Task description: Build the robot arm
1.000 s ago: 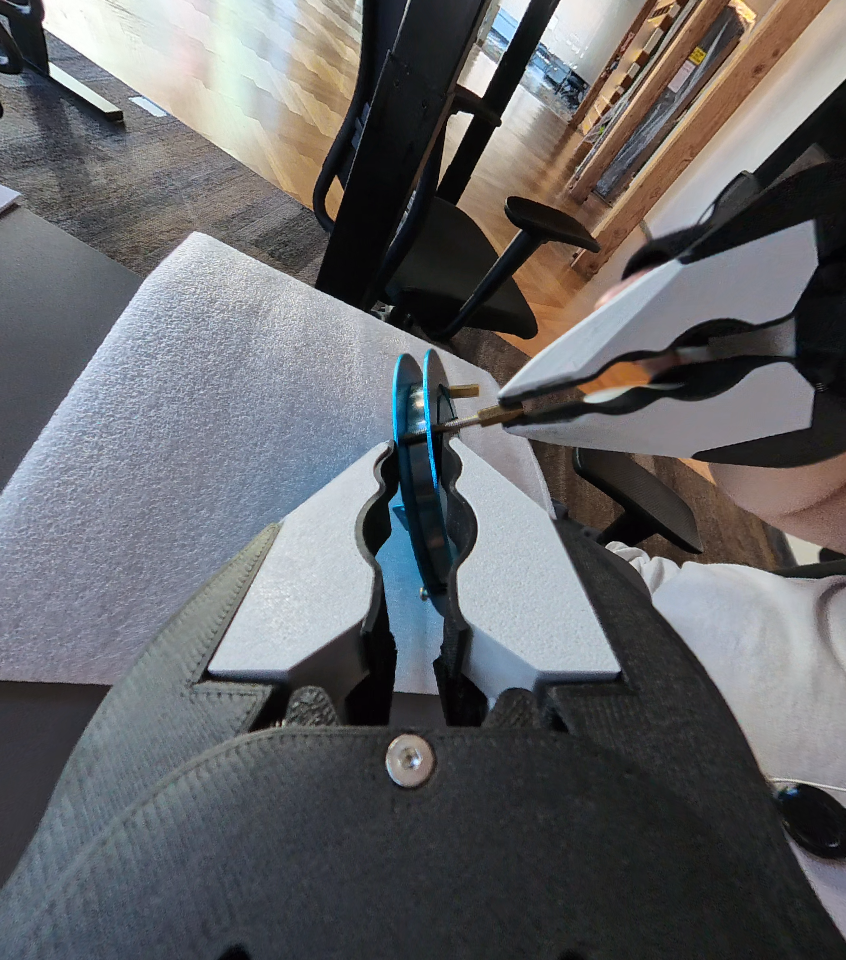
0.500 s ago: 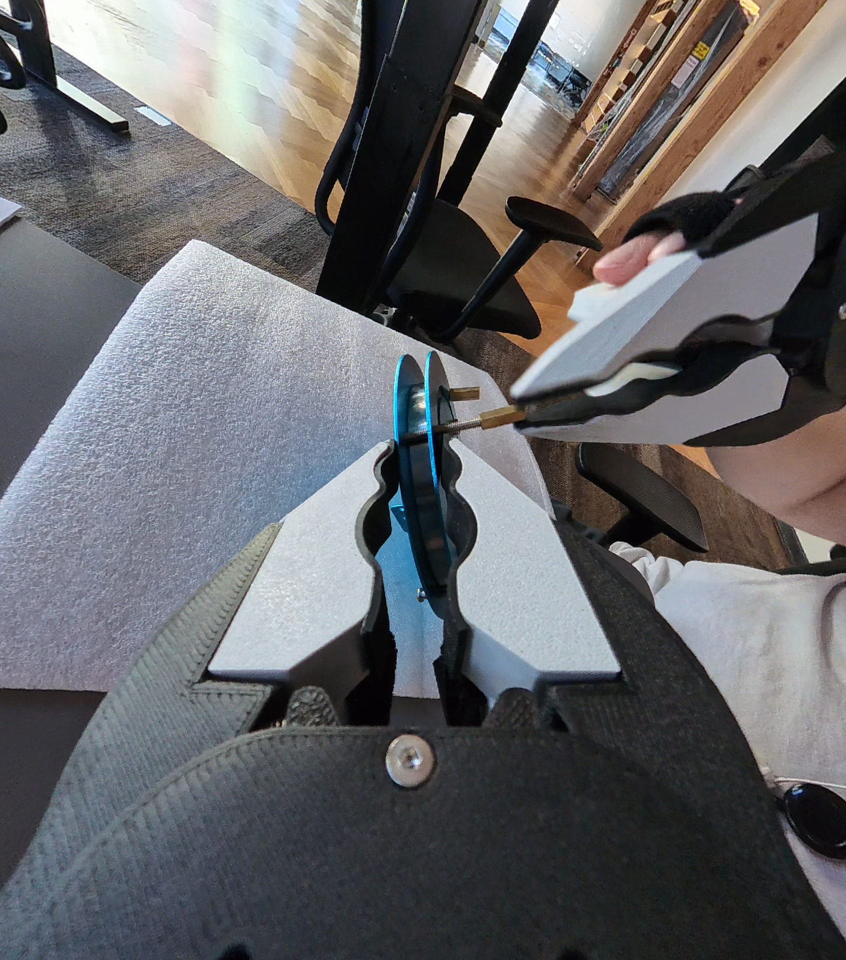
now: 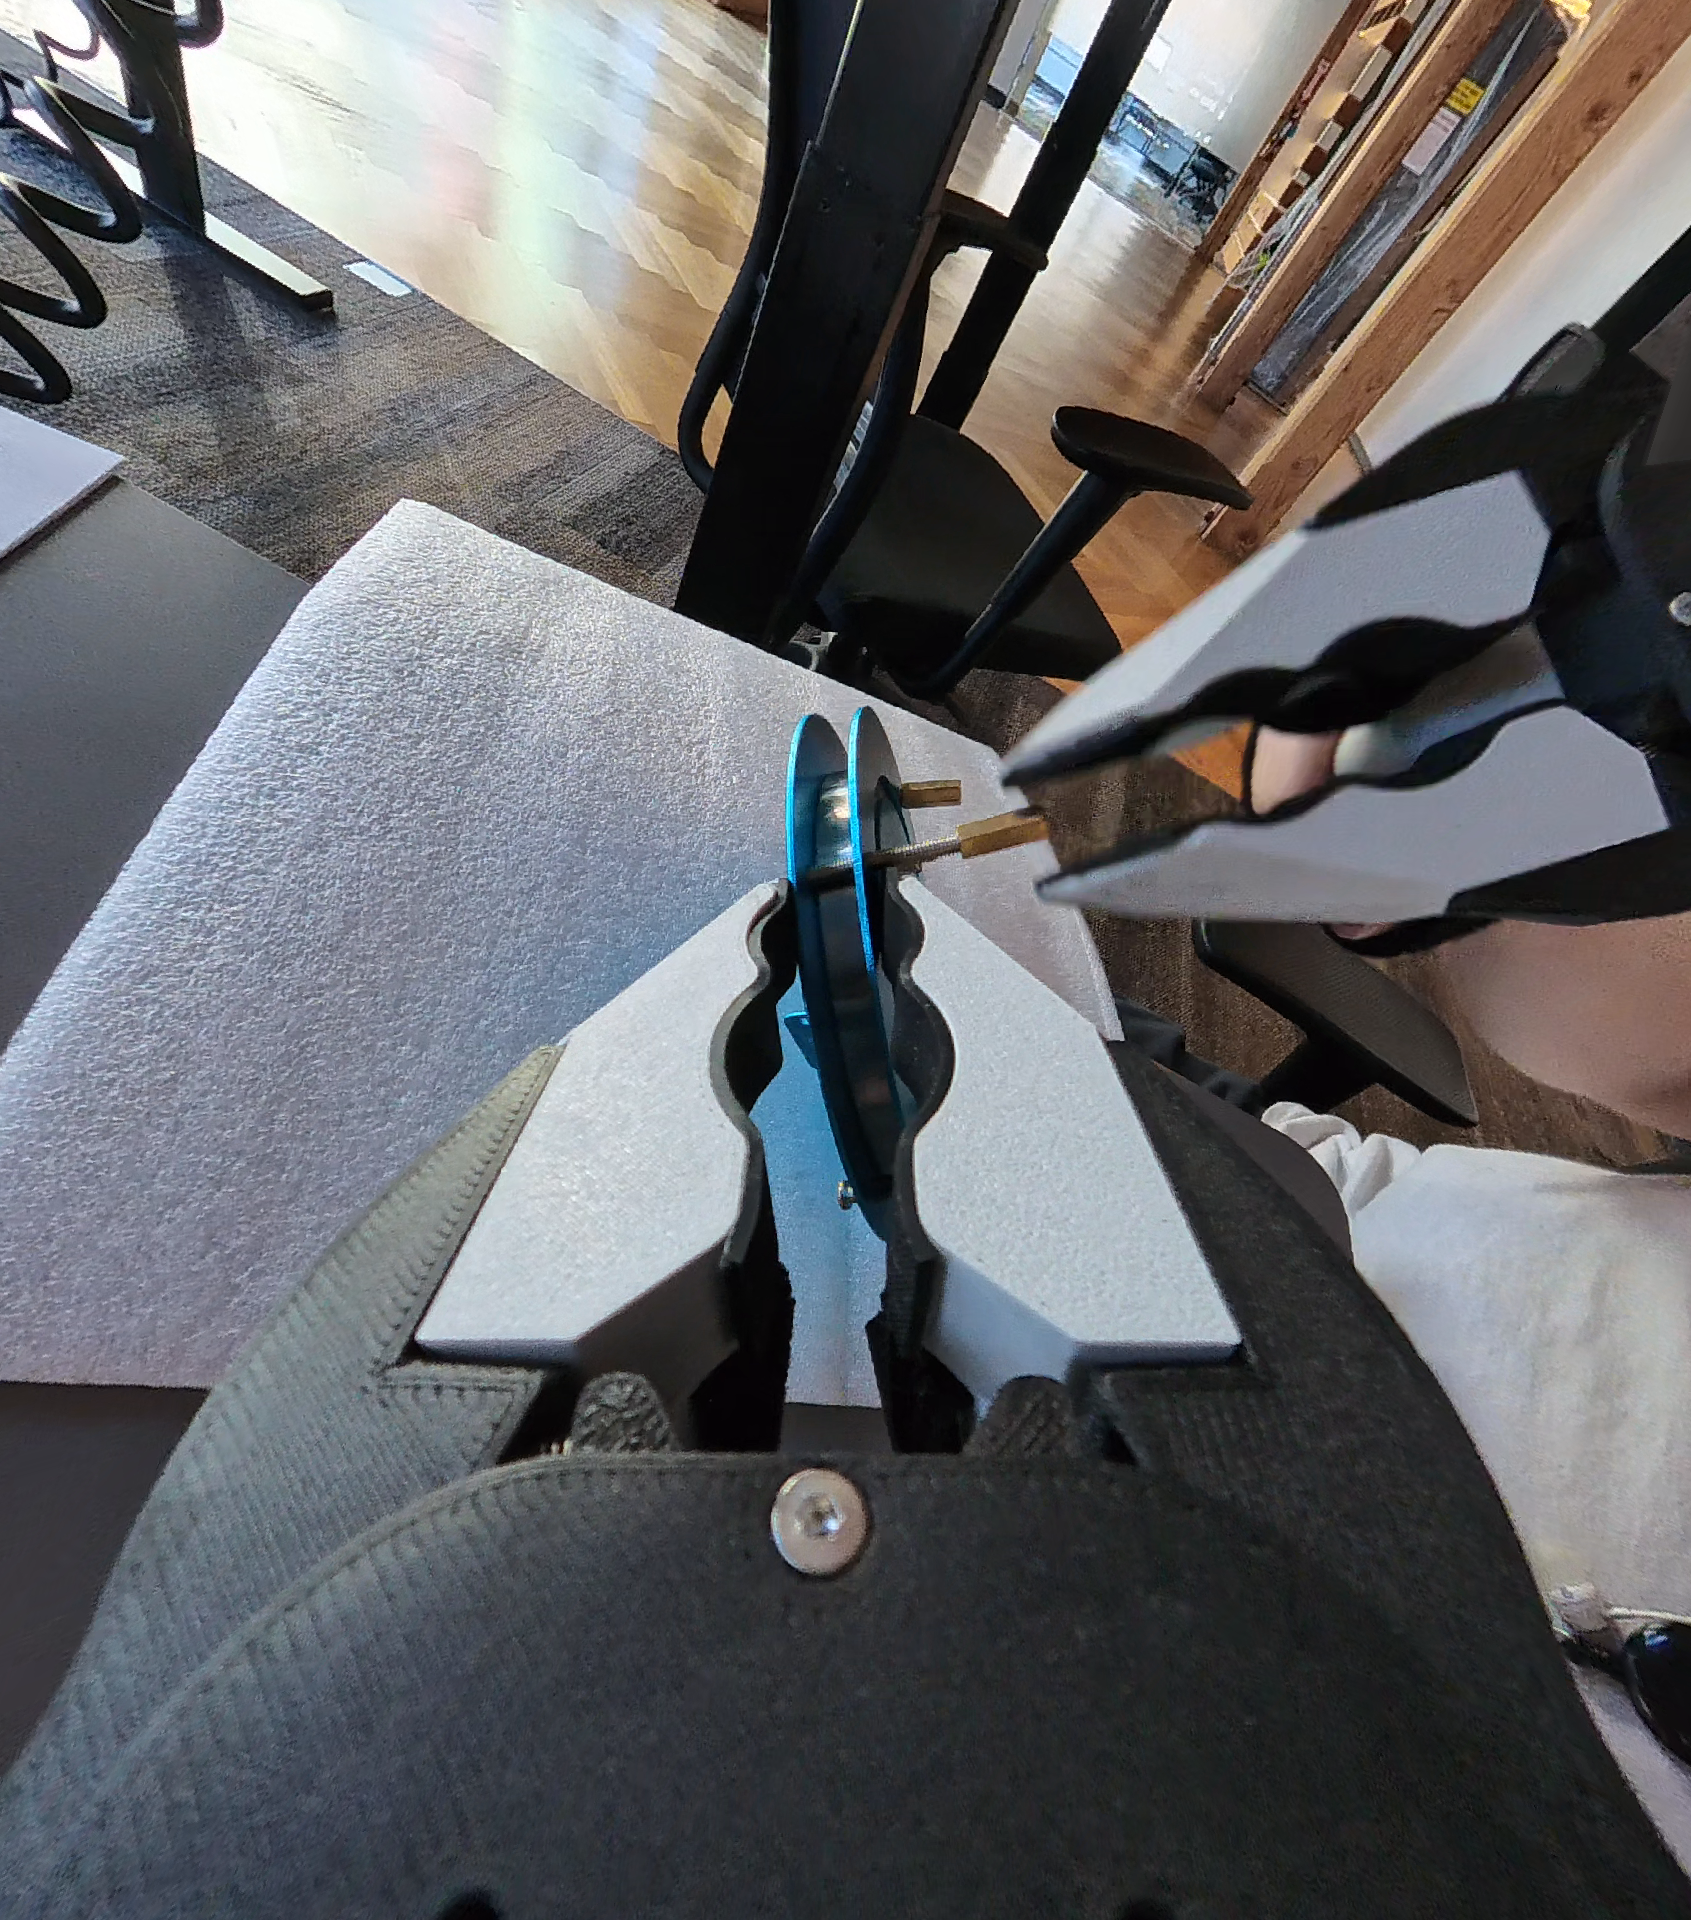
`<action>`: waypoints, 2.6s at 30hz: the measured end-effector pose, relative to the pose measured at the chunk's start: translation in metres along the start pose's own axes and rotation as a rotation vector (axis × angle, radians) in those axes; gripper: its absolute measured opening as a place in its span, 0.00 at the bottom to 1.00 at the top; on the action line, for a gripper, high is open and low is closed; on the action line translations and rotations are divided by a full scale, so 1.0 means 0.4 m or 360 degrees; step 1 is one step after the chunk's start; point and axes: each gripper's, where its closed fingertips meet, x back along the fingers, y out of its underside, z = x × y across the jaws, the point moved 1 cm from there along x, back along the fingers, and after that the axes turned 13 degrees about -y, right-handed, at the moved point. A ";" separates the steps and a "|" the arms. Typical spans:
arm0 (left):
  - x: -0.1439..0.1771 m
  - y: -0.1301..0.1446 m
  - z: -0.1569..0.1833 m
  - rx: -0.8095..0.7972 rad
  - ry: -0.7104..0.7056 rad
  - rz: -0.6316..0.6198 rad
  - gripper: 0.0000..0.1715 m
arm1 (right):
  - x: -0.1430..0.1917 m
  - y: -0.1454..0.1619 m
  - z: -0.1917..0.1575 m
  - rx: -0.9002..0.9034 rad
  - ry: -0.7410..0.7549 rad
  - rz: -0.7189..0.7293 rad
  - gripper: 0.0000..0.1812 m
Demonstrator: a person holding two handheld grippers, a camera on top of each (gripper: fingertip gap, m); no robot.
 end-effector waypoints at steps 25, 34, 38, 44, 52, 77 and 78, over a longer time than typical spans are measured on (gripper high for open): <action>0.005 -0.003 0.003 -0.0013 -0.0025 -0.0005 0.08 | -0.005 0.000 -0.006 0.0812 0.0016 -0.0378 0.02; 0.006 -0.007 0.011 -0.0033 -0.0034 0.0007 0.08 | -0.016 -0.004 -0.007 -0.0283 -0.0091 -0.0020 0.00; 0.008 -0.004 0.001 0.0023 -0.0008 -0.0002 0.08 | 0.029 -0.046 -0.020 0.0297 -0.0077 0.0065 0.13; 0.009 -0.006 0.006 -0.0018 -0.0033 0.0001 0.08 | 0.035 -0.007 0.004 0.0864 0.0033 -0.0167 0.12; 0.014 -0.014 0.044 -0.0229 -0.0205 0.0036 0.08 | 0.030 0.005 -0.016 0.0707 -0.0010 -0.0086 0.02; 0.103 -0.048 0.157 -0.0340 0.0168 0.0342 0.13 | 0.154 0.068 -0.082 0.0552 -0.0118 0.0721 0.02; 0.103 -0.050 0.160 -0.0263 0.0263 0.0328 0.12 | 0.155 0.069 -0.084 0.0537 -0.0127 0.0736 0.02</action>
